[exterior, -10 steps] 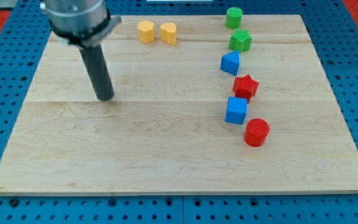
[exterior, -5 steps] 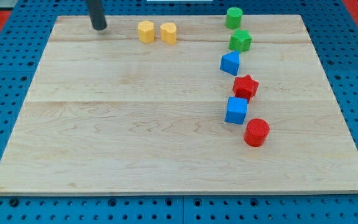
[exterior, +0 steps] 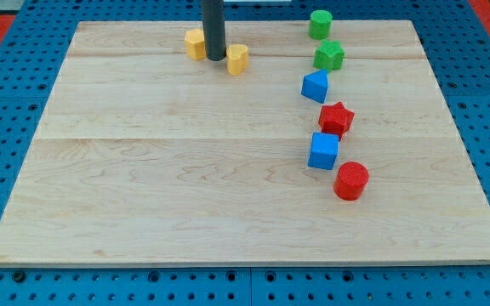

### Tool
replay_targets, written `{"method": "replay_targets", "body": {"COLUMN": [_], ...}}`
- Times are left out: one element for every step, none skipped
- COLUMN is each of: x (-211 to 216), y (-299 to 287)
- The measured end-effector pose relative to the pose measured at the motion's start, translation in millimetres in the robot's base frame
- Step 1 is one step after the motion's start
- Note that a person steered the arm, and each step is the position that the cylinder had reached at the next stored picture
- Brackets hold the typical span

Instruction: Move the yellow heart to the center

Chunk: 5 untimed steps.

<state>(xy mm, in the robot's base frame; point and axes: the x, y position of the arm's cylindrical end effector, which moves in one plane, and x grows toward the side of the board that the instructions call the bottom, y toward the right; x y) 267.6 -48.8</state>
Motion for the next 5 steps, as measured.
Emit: {"method": "replay_targets", "body": {"x": [-48,-44,-13,34,65], "y": [-4,33,34,40,50]}}
